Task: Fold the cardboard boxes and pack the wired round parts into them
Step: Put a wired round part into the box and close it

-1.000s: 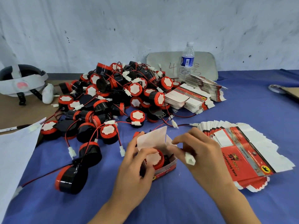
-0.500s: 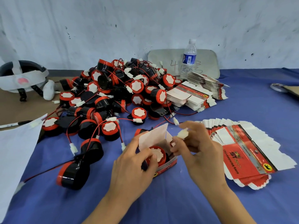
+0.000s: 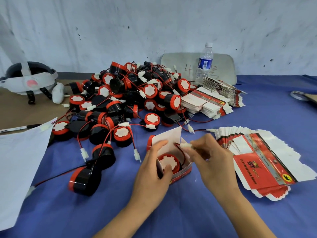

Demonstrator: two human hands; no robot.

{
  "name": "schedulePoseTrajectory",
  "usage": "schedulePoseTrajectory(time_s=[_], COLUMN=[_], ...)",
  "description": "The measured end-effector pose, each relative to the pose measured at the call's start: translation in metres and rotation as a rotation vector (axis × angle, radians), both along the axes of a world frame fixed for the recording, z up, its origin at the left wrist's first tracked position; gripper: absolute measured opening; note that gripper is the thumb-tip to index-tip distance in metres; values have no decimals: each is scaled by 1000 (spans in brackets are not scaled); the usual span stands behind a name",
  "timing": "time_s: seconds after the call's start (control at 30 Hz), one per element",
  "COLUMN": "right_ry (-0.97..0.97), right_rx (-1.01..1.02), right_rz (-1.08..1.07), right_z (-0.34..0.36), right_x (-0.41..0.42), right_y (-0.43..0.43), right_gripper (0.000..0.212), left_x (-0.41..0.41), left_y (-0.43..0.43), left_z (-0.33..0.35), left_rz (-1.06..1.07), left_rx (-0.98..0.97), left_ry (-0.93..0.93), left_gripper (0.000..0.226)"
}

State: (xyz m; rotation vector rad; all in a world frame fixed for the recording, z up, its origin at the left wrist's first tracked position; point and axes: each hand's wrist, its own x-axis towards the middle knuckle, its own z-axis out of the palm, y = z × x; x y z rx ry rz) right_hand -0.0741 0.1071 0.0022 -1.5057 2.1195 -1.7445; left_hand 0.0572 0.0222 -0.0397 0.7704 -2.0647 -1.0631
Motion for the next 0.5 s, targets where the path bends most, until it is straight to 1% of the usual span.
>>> schedulePoseTrajectory(time_s=[0.1,0.2,0.27,0.33,0.37,0.43,0.5], right_ry=[255,410,445,412,399,462,550], right_rx=[84,175,274,439,512,692,830], right_rz=[-18,-13,2,20,14,-32,-81], right_z=[-2,2,4,7,9,19,35], right_x=[1,7,12,17,16,10,7], right_y=[0,0,0,-2,-3,-4,-7], right_gripper=[19,23,15,4,11,22,22], left_x=[-1,-3,-4,-4,-5,-5,-4], left_y=[0,0,0,-1,-2,-2,-1], left_z=[-2,-3,-4,-5,-6,-5,-4], left_rz=[-6,-4,1,7,8,0,-20], left_rx=[38,34,34,37,34,38,48], left_ry=[29,48,58,64,64,64,70], left_gripper=[66,67,69,73,74,76,76])
